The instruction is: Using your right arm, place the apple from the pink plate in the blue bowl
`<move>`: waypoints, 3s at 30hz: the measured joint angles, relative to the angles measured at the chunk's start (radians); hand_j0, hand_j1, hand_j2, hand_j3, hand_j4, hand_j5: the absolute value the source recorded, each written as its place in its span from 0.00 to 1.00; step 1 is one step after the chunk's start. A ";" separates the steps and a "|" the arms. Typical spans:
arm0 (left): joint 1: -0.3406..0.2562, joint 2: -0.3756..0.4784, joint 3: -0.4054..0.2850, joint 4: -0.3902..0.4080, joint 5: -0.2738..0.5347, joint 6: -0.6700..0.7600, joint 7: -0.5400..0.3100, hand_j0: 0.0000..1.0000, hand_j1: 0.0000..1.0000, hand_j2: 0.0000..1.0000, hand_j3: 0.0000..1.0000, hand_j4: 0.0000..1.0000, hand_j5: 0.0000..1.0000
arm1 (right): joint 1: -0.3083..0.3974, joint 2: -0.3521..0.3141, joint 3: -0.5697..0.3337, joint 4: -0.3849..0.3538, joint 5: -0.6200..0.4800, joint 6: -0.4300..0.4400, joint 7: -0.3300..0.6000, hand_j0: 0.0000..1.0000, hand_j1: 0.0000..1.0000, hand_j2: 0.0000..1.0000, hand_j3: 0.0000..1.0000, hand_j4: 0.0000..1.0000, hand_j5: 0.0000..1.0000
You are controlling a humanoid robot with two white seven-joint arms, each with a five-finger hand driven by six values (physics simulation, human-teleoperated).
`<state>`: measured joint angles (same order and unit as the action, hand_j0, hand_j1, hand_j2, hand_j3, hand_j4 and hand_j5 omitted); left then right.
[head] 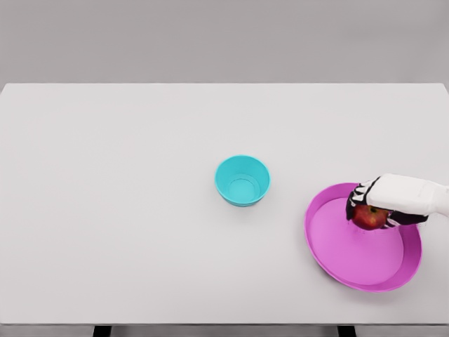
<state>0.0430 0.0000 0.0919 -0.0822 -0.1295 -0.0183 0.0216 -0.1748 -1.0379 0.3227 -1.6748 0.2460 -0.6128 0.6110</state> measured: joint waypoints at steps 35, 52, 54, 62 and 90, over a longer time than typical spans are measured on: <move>0.000 0.000 0.000 0.000 0.000 0.000 0.000 1.00 1.00 1.00 1.00 1.00 1.00 | -0.282 0.382 0.084 0.010 0.151 -0.001 0.001 0.41 0.41 0.41 0.41 0.41 0.41; 0.000 0.000 0.000 0.000 0.000 0.000 0.000 1.00 1.00 1.00 1.00 1.00 1.00 | -0.416 0.508 0.249 0.106 0.212 -0.001 0.000 0.42 0.42 0.42 0.42 0.42 0.42; 0.000 0.000 0.000 0.000 0.000 0.000 0.000 1.00 1.00 1.00 1.00 1.00 1.00 | -0.417 0.520 0.265 0.119 0.214 -0.001 0.000 0.42 0.42 0.42 0.42 0.42 0.42; 0.000 0.000 0.000 0.000 0.000 0.000 0.000 1.00 1.00 1.00 1.00 1.00 1.00 | -0.436 0.534 0.287 0.144 0.216 -0.001 0.000 0.44 0.44 0.44 0.44 0.44 0.44; 0.000 0.000 0.000 -0.001 0.000 0.000 0.000 1.00 1.00 1.00 1.00 1.00 1.00 | -0.387 0.457 0.165 0.045 0.214 -0.001 0.000 1.00 1.00 1.00 1.00 1.00 1.00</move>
<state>0.0430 0.0000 0.0920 -0.0827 -0.1291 -0.0183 0.0216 -0.5615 -0.5805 0.4880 -1.6301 0.4601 -0.6143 0.6115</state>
